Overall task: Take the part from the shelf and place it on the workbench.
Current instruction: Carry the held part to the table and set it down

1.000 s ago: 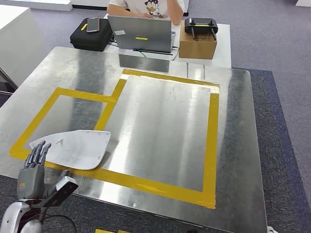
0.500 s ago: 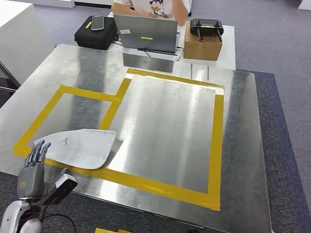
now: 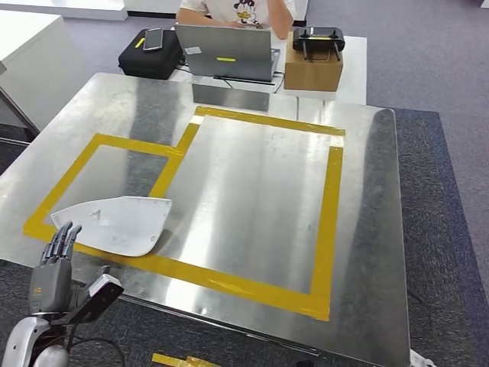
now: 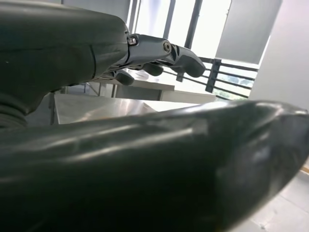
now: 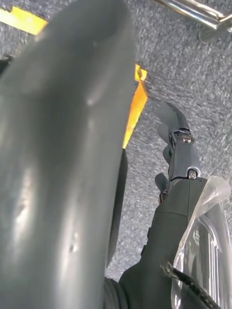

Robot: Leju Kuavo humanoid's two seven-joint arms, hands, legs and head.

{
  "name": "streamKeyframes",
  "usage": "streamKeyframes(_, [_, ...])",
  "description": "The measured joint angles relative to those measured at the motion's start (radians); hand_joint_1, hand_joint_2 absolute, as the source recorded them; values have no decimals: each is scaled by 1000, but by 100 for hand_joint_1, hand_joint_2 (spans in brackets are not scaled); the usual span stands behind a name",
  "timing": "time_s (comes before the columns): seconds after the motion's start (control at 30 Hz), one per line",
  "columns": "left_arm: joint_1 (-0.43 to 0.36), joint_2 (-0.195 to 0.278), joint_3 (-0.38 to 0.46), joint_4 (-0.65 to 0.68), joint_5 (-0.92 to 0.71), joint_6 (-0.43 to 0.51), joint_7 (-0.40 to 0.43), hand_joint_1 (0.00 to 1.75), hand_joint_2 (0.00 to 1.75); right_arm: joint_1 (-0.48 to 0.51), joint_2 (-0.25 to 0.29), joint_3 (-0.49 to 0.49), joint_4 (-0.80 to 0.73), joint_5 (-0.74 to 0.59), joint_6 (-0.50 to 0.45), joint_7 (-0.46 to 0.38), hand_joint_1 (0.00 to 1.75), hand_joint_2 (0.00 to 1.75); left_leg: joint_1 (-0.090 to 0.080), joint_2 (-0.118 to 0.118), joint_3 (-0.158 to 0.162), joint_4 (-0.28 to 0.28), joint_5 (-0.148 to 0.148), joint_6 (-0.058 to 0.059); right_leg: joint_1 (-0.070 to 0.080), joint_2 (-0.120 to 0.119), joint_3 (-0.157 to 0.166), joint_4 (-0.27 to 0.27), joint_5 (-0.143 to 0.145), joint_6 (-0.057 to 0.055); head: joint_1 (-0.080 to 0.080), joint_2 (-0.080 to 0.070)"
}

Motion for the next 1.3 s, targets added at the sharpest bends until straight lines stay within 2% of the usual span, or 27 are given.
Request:
streamKeyframes(0.07, [0,0,2,0,0,0,0,0,0,1,0,0,0,0,0,0,0,0,1,2,-39,131,-78,-6,4,-6,-19,1,12,-7,0,0])
streamKeyframes(0.1, [1,-1,2,0,0,-1,0,0,0,1,0,0,0,-1,0,0,0,0,1,2,-44,170,-93,-6,7,-8,-28,2,18,-8,0,0])
streamKeyframes(0.13, [1,-1,3,0,0,-1,1,0,0,1,0,0,0,-2,0,0,0,0,1,2,-31,173,-88,-4,9,-11,-36,4,24,-8,0,0])
streamKeyframes(0.17, [1,-1,3,0,0,-1,2,0,0,0,0,0,0,-2,0,0,0,0,1,2,2,135,-67,0,12,-12,-44,5,29,-7,0,0])
streamKeyframes(0.2, [0,-1,3,0,-1,-1,2,0,0,0,0,0,0,-3,0,1,0,0,0,3,50,66,-38,6,14,-13,-50,7,34,-7,0,0])
streamKeyframes(0.27, [-2,-1,4,-1,-2,-1,4,0,0,-1,0,0,0,-3,0,1,0,0,-5,4,139,-77,-7,18,17,-13,-59,10,43,-1,0,0])
streamKeyframes(0.33, [-3,-1,5,-1,-4,-2,6,0,0,-1,0,0,0,-3,0,3,0,0,-11,5,167,-132,-4,26,17,-14,-63,11,54,11,1,0])
streamKeyframes(0.4, [-3,-1,6,-2,-4,-2,9,0,0,-1,0,0,0,-3,0,4,0,0,-13,6,157,-136,10,35,14,-13,-68,11,60,24,1,0])
streamKeyframes(0.47, [-3,-2,6,-3,-4,-4,11,0,0,-1,0,0,0,-3,0,6,0,0,-9,9,141,-142,28,49,14,-7,-89,47,16,34,4,0])
streamKeyframes(0.53, [-3,-2,6,-5,-4,-8,13,0,0,-1,0,0,1,-3,1,8,0,0,-8,11,115,-142,47,58,13,-1,-128,156,-77,41,8,0])
streamKeyframes(0.57, [-2,-2,6,-6,-4,-8,14,0,0,-1,0,0,1,-3,1,9,0,0,-9,11,101,-140,56,59,12,-1,-144,220,-114,43,9,0])
streamKeyframes(0.6, [-1,-2,6,-6,-4,-8,14,0,0,-1,0,0,2,-3,2,9,0,0,-10,11,88,-137,64,59,12,-1,-151,269,-130,45,9,0])
streamKeyframes(0.63, [-1,-2,6,-6,-4,-8,14,0,0,-1,0,0,2,-4,3,9,0,0,-10,11,75,-135,72,58,12,-1,-143,287,-124,45,9,0])
streamKeyframes(0.67, [-1,-2,5,-6,-4,-8,14,0,0,-1,0,0,2,-4,2,10,0,0,-11,11,63,-131,79,56,12,-1,-120,271,-101,45,10,0])
streamKeyframes(0.73, [-1,-3,5,-6,-4,-9,15,0,0,-2,0,0,3,-5,2,10,0,0,-11,10,43,-122,90,51,12,0,-26,142,-50,40,10,0])
streamKeyframes(0.8, [-1,-3,6,-7,-4,-11,18,0,0,-3,0,0,3,-7,4,10,0,0,-13,9,27,-112,101,42,14,4,60,10,-43,34,10,0])
streamKeyframes(0.83, [0,-3,5,-8,-3,-11,19,0,0,-3,0,0,3,-10,6,10,0,0,-14,9,22,-110,108,37,16,5,76,-20,-50,31,11,0])
streamKeyframes(0.9, [1,-4,5,-9,-2,-12,22,0,0,-2,0,0,3,-16,10,12,0,0,-13,8,14,-109,121,26,15,4,69,-29,-42,19,13,0])
streamKeyframes(0.93, [2,-4,5,-9,-1,-12,23,0,0,-2,1,0,3,-19,12,14,0,0,-12,8,9,-104,113,20,14,2,62,-30,-34,10,13,0])
streamKeyframes(1.0, [4,-4,6,-9,0,-12,27,0,0,-2,2,0,3,-22,16,16,0,0,-9,8,-13,-44,46,9,10,-3,43,-32,-15,-7,13,0])
streamKeyframes(1.07, [7,-5,6,-9,1,-14,30,0,0,-2,2,0,4,-24,19,18,0,0,-4,8,-45,83,-46,-1,13,-8,22,-29,3,-14,14,0])
streamKeyframes(1.1, [9,-6,6,-9,1,-16,31,0,0,-1,2,0,4,-25,20,19,0,0,-2,8,-54,141,-72,-4,14,-9,9,-25,10,-14,15,0])
streamKeyframes(1.13, [11,-6,6,-9,1,-17,31,0,0,-1,2,0,4,-25,21,20,0,0,-1,8,-52,173,-75,-6,14,-11,-5,-21,17,-14,15,0])
streamKeyframes(1.17, [12,-7,6,-9,1,-17,32,0,0,-1,2,0,4,-26,22,20,0,0,-1,8,-34,170,-59,-6,15,-12,-19,-15,24,-13,16,0])
streamKeyframes(1.2, [13,-7,6,-9,2,-18,32,0,0,-1,2,0,4,-27,23,21,0,0,0,8,2,128,-32,-5,14,-12,-32,-9,29,-11,16,0])
streamKeyframes(1.23, [13,-7,7,-9,2,-18,33,0,0,-1,2,0,4,-28,24,21,0,0,0,8,50,59,-7,-2,14,-12,-43,-4,34,-8,16,0])
streamKeyframes(1.3, [14,-8,9,-9,4,-18,35,0,0,-1,2,0,4,-30,25,23,0,0,-3,7,136,-80,8,6,16,-11,-59,5,45,1,16,0])
